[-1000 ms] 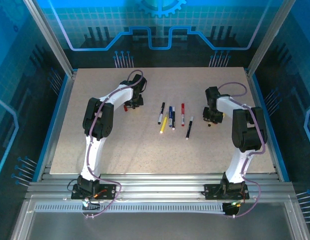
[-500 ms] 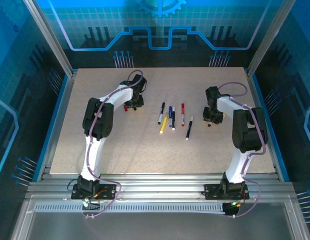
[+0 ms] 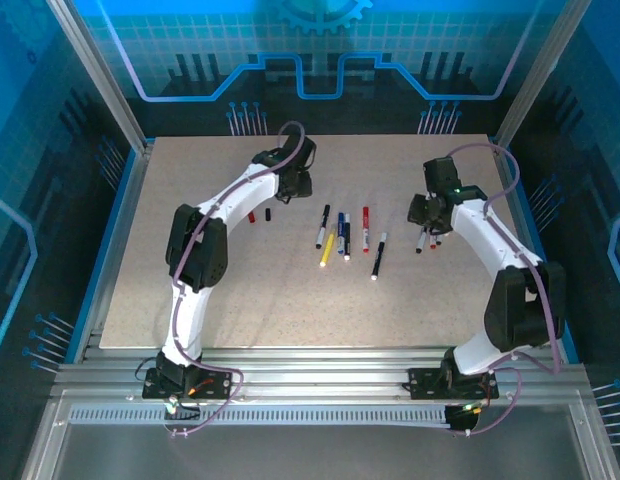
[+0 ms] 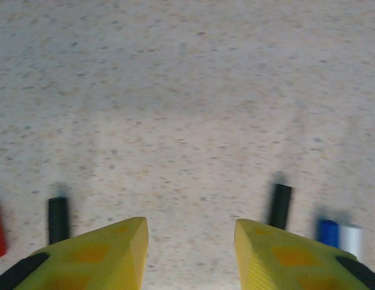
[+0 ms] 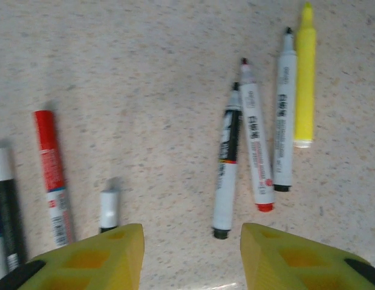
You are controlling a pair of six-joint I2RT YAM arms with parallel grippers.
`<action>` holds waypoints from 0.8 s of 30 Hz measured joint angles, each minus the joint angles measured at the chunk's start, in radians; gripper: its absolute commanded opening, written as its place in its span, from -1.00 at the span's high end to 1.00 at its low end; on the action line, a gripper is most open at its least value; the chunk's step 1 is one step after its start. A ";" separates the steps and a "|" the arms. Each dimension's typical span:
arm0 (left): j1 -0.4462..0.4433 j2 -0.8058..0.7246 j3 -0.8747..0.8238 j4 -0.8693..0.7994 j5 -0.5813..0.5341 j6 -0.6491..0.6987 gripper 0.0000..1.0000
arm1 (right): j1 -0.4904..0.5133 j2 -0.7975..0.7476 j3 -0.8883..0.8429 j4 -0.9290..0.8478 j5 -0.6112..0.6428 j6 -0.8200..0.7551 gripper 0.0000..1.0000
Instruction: Open the pen caps
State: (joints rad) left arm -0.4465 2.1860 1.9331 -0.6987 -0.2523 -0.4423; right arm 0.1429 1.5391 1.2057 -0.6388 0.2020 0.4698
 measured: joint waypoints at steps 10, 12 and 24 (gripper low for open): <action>-0.036 0.076 0.031 0.018 0.033 -0.003 0.16 | 0.145 -0.046 -0.138 0.296 -0.169 0.019 -0.09; -0.037 0.098 0.040 0.024 0.035 -0.003 0.16 | 0.158 -0.013 -0.139 0.338 -0.180 0.020 -0.10; -0.064 0.197 0.153 0.021 0.059 0.000 0.17 | 0.166 0.015 -0.230 0.476 -0.183 0.035 -0.10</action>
State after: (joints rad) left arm -0.5106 2.3829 2.0861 -0.6781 -0.1932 -0.4419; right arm 0.3092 1.5543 0.9760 -0.1631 0.0185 0.5049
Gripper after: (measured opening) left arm 0.417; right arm 0.551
